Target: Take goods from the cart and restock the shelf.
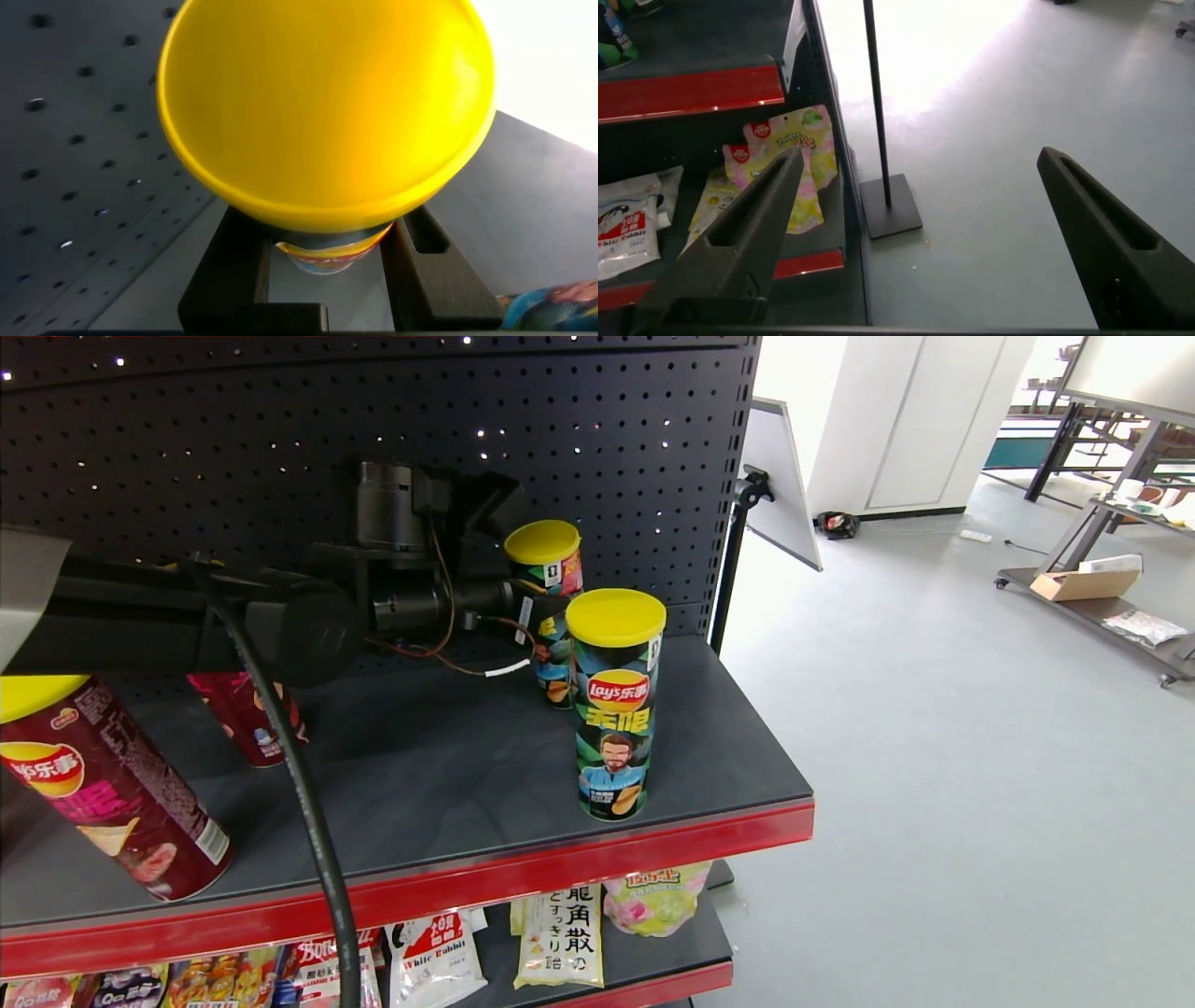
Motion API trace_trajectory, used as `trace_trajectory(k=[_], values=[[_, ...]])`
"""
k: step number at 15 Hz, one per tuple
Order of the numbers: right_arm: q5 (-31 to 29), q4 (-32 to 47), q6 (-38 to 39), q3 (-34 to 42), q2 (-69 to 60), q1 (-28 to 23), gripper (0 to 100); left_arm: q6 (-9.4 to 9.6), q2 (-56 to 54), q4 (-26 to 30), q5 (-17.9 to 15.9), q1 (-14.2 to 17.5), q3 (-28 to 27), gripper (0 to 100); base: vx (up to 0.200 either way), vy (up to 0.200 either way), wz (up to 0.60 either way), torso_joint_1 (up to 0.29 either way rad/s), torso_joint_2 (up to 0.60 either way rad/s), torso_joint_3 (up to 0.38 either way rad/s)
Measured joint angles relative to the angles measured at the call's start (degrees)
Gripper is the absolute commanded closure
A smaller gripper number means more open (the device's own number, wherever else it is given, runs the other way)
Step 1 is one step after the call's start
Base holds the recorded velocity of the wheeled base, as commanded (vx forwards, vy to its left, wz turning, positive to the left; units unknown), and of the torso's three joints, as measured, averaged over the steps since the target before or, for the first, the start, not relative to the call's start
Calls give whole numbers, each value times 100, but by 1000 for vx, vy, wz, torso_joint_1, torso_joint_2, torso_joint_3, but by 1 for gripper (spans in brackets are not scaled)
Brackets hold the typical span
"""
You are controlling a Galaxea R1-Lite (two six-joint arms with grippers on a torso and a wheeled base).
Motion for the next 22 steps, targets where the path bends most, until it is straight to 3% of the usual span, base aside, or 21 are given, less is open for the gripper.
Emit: trace_trajectory(k=[4, 15, 16, 22], values=[[0, 2, 0, 0, 0, 0, 0, 0, -206, 280, -119, 24, 33, 100, 0, 0, 0, 0, 0, 0], [2, 0, 0, 2, 0, 0, 0, 27, -195, 354, -115, 10, 201, 100, 0, 0, 0, 0, 0, 0], [0, 0, 0, 2, 0, 0, 0, 27, -177, 347, -117, 2, 205, 0, 0, 0, 0, 0, 0, 0], [2, 2, 2, 0, 0, 0, 0, 22, -140, 356, -110, 5, 210, 0, 0, 0, 0, 0, 0, 0]])
